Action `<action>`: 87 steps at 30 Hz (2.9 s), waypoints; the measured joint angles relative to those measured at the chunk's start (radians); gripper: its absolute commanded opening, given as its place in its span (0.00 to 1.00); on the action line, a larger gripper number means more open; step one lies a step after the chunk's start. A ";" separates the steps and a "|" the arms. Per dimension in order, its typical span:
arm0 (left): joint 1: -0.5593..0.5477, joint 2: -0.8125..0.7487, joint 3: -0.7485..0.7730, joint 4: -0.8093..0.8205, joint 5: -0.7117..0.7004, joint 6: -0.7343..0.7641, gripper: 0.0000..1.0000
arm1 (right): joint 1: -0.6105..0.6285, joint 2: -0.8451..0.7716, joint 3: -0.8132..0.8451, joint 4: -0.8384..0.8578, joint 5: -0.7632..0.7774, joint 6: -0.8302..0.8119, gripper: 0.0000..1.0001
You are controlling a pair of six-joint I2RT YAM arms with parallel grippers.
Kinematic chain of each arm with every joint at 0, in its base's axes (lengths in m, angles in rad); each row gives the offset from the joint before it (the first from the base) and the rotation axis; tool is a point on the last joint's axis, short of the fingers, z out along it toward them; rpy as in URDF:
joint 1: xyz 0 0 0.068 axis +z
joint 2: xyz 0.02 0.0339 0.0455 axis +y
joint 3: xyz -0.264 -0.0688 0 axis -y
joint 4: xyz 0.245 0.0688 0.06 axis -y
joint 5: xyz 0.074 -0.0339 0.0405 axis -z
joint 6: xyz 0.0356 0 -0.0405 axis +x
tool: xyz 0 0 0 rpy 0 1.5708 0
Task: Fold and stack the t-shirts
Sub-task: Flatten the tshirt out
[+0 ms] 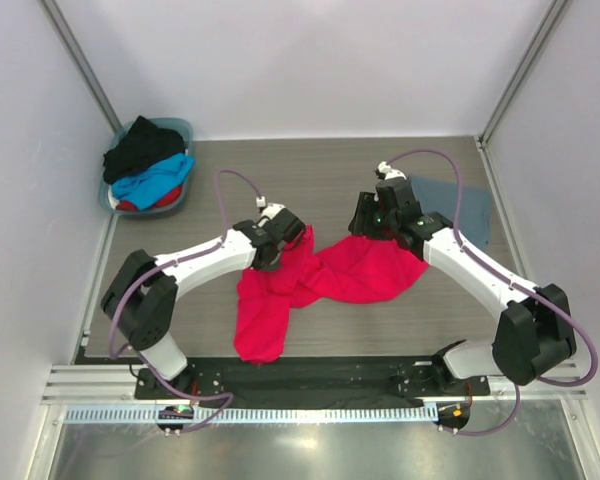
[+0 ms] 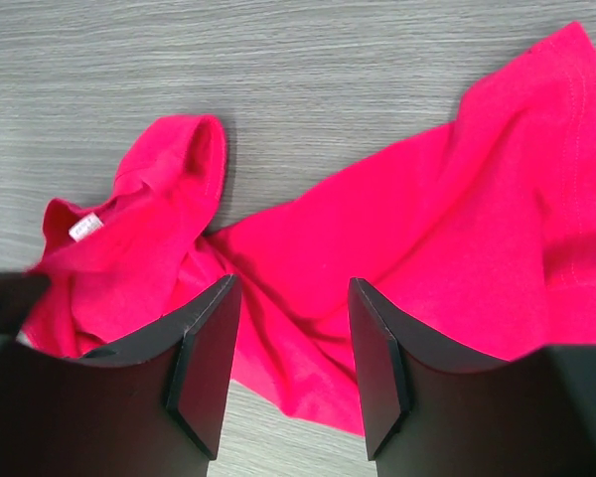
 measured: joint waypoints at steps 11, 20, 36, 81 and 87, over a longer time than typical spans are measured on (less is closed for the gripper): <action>0.389 -0.501 -0.356 0.216 0.114 -0.063 0.00 | 0.152 0.034 -0.017 0.009 -0.078 -0.048 0.71; 0.394 -0.653 -0.436 0.275 0.119 -0.099 0.00 | 0.299 0.203 -0.016 0.014 -0.076 -0.093 0.68; 0.394 -0.626 -0.451 0.291 0.153 -0.099 0.00 | 0.342 0.344 0.077 0.134 -0.100 -0.096 0.66; 0.394 -0.571 -0.403 0.269 0.198 -0.099 0.00 | 0.232 0.470 0.426 -0.022 -0.008 -0.136 0.01; 0.394 -0.568 -0.176 0.171 0.220 -0.100 0.00 | 0.158 0.307 0.629 -0.154 0.061 -0.163 0.01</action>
